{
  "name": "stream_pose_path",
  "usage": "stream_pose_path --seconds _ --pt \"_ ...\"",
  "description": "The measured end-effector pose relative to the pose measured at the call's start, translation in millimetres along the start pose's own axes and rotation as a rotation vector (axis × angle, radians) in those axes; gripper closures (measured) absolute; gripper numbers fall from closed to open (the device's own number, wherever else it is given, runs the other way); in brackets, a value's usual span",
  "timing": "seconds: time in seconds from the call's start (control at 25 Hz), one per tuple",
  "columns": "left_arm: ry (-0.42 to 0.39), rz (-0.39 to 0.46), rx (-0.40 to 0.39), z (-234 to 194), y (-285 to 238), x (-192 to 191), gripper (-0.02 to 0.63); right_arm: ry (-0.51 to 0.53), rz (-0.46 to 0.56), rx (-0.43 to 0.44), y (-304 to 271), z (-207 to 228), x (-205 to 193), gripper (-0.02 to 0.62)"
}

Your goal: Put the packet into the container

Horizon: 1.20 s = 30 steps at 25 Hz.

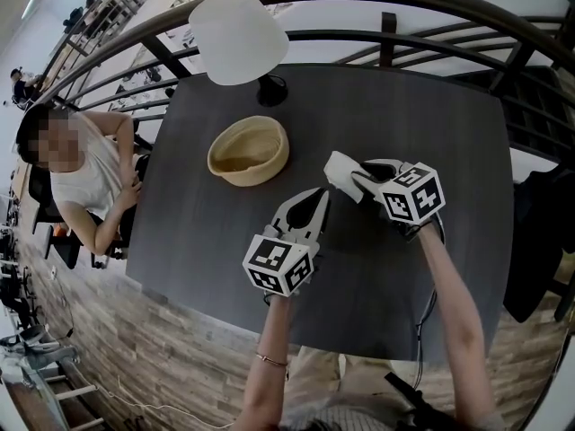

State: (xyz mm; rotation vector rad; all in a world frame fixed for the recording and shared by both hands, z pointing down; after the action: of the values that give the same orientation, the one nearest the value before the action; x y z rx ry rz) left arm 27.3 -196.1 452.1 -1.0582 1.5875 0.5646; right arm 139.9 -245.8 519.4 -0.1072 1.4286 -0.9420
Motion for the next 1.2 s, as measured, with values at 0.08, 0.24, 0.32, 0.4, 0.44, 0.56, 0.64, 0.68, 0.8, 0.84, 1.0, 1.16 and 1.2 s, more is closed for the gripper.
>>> stream_pose_path --seconds 0.08,0.24,0.32,0.4,0.44,0.56,0.64,0.68,0.8,0.84,1.0,1.16,1.2 --pt "-0.001 0.007 0.006 -2 2 2 0.598 -0.005 0.004 0.001 2 1 2 0.477" --pt "0.0 0.019 0.021 -3 7 3 0.598 -0.036 0.014 0.017 6 2 4 0.482" --pt "0.001 0.024 0.027 -2 10 3 0.598 -0.053 0.02 0.028 10 0 5 0.483" --pt "-0.001 0.029 0.032 0 15 4 0.598 -0.071 0.031 0.039 15 -3 7 0.485" --pt "-0.003 0.032 0.035 1 18 4 0.598 -0.079 0.038 0.046 18 -6 9 0.485" --pt "-0.009 0.049 0.049 4 28 9 0.598 -0.081 0.058 0.071 27 -16 17 0.485" --pt "-0.015 0.062 0.061 6 36 13 0.598 -0.073 0.072 0.091 33 -25 25 0.486" --pt "-0.019 0.071 0.069 8 41 16 0.598 -0.069 0.079 0.101 36 -29 29 0.486" --pt "-0.034 0.097 0.091 12 56 26 0.598 -0.068 0.097 0.14 45 -44 40 0.486" --pt "-0.04 0.106 0.1 14 62 29 0.598 -0.07 0.102 0.156 47 -49 44 0.486" --pt "-0.067 0.14 0.141 17 83 42 0.598 -0.098 0.126 0.238 53 -71 63 0.488" --pt "-0.092 0.171 0.178 21 102 53 0.598 -0.104 0.149 0.296 56 -86 85 0.488" --pt "-0.098 0.177 0.188 20 106 55 0.598 -0.098 0.153 0.307 54 -90 90 0.488"
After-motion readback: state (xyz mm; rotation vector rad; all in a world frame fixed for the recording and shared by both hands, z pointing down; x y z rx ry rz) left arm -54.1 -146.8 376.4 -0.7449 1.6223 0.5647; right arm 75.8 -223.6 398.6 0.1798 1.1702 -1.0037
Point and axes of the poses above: the fingertips, and each gripper's own axes: y backward along the fingers, z to its right, x out of its top, the point moved 3 cm from there along y, backward along the fingers, and after that the axes turned 11 degrees about -x, right-handed, at the moved point
